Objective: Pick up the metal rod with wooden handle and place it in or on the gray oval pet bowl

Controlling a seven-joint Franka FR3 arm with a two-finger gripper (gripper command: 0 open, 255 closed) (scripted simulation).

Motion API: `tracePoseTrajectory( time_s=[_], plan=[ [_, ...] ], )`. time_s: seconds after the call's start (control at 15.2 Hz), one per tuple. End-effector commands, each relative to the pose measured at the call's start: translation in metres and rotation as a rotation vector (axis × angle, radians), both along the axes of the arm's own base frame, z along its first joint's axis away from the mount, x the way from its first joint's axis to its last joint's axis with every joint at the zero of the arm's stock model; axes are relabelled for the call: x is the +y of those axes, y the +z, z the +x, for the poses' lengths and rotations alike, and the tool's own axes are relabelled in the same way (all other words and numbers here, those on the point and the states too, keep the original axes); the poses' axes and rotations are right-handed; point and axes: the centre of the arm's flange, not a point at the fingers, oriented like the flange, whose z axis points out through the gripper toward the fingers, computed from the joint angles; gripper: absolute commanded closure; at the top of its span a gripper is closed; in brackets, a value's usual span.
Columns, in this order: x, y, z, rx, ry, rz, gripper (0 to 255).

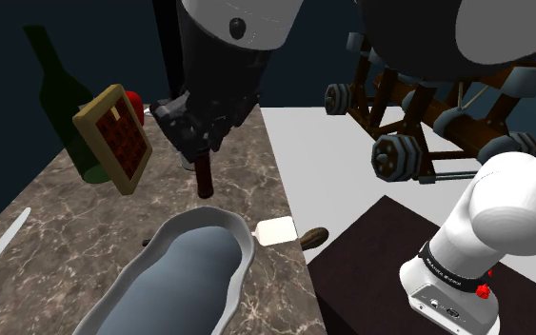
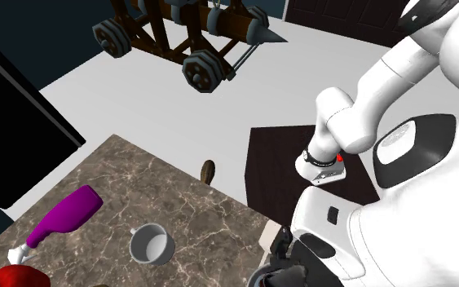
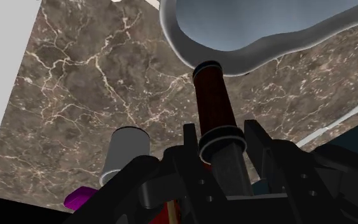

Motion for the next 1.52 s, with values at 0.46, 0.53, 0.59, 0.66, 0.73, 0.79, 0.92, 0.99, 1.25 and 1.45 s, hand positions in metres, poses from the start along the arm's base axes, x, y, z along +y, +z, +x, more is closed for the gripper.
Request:
tracePoseTrajectory(
  time_s=[0.46,0.53,0.59,0.66,0.73,0.79,0.92,0.99,1.25,1.45],
  plan=[
    [0.095,-0.018,-0.072,0.000,-0.002,0.001,255],
    [0.106,-0.020,-0.079,0.000,-0.002,0.001,255],
    [0.106,-0.026,-0.079,0.000,-0.002,0.001,255],
    [0.106,-0.033,-0.079,0.000,-0.002,0.001,255],
    [0.106,-0.033,-0.079,0.000,-0.002,0.001,255],
    [0.106,-0.033,-0.079,0.000,-0.002,0.001,255],
    [0.106,-0.033,-0.079,0.000,-0.002,0.001,255],
    [0.106,-0.033,-0.079,0.000,-0.002,0.001,255],
    [0.106,-0.033,-0.079,0.000,-0.002,0.001,0],
    [0.106,-0.033,-0.079,0.000,-0.002,0.001,0]
  ],
)
